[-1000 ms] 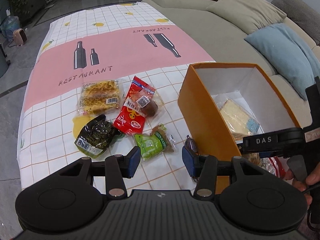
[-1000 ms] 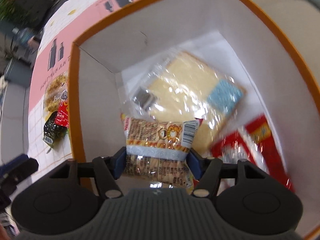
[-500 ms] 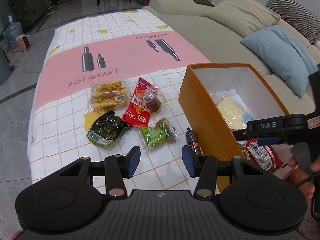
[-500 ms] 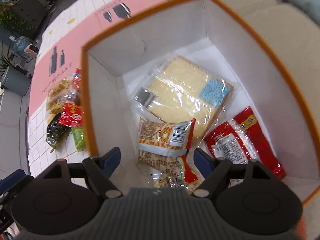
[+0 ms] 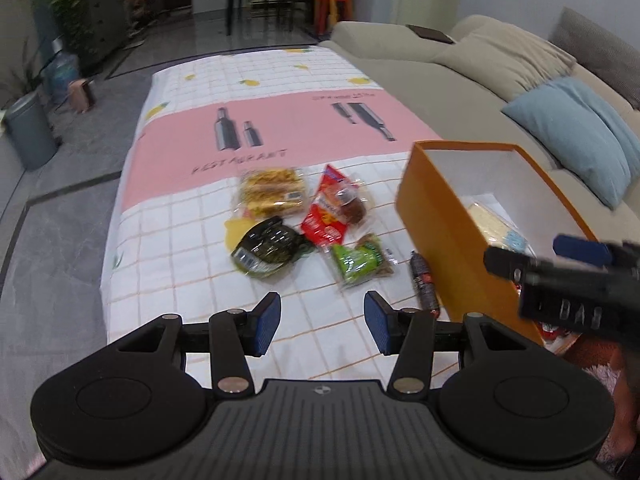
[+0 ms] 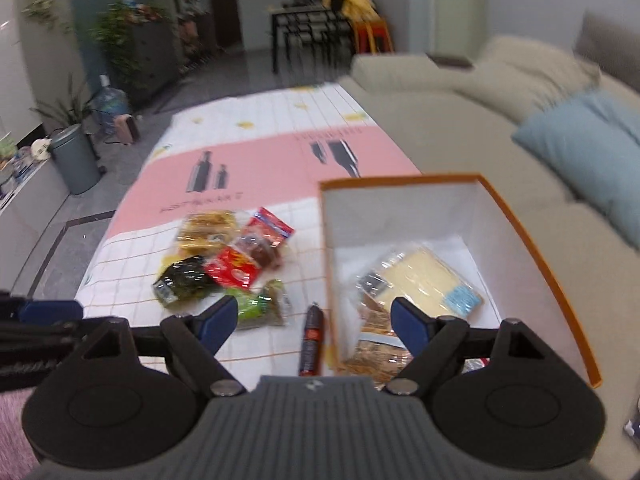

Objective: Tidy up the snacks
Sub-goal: 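Move the left tool to the green raisin bag while the right tool reaches the sausage stick, then grasp the green raisin bag with the left tool while the right tool grasps the sausage stick, then carry the raisin bag and sausage into the orange box and open both tools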

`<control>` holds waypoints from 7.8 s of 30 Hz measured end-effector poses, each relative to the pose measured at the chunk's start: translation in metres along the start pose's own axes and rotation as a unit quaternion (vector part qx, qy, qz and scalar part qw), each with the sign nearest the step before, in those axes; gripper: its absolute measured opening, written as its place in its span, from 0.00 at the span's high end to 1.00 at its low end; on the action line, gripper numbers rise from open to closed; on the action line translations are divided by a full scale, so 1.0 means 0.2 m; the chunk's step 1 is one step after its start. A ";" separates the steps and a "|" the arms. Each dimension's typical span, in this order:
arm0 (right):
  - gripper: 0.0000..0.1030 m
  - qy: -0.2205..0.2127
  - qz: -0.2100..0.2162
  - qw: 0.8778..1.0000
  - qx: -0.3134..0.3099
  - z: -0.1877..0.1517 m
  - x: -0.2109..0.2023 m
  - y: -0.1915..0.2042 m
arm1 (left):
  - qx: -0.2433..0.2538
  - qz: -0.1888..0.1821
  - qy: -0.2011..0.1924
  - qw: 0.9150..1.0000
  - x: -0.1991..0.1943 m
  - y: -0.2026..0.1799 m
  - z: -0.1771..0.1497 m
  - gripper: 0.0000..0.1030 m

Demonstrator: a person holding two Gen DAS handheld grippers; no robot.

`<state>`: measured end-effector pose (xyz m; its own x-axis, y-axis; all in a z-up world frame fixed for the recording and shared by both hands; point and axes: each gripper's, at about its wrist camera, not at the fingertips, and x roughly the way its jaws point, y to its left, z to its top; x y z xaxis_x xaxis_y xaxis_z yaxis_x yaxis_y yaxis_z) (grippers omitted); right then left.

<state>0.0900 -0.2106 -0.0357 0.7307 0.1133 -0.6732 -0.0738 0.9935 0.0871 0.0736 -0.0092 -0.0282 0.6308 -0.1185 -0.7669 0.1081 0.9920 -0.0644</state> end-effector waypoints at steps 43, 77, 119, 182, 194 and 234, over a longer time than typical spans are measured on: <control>0.53 0.041 -0.167 0.964 -0.203 -0.35 0.61 0.47 | 0.230 -0.094 -0.003 0.968 0.50 0.01 0.08 0.51; 0.78 0.083 -0.083 0.993 -0.016 -0.33 0.71 0.21 | 0.444 -0.160 0.054 0.880 0.93 -0.25 0.12 0.41; 0.70 0.147 0.045 0.987 -0.053 -0.43 0.57 0.26 | 0.062 0.000 0.160 0.985 0.63 0.08 -0.21 0.52; 0.78 0.067 0.014 0.998 0.012 -0.35 0.69 0.21 | -0.009 0.007 0.117 0.993 0.54 0.18 -0.25 0.58; 0.80 0.050 0.039 0.998 0.008 -0.32 0.50 0.21 | -0.049 -0.011 0.095 0.994 0.41 0.19 -0.23 0.62; 0.80 -0.007 -0.014 0.998 -0.058 0.16 0.25 -0.62 | 0.158 -0.114 0.064 0.979 0.54 -0.84 0.56 0.63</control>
<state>0.1570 -0.3285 -0.0572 0.7432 0.0860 -0.6635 -0.1309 0.9912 -0.0182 0.2094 -0.1932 -0.0289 0.4632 -0.3092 -0.8306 0.4801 0.8753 -0.0581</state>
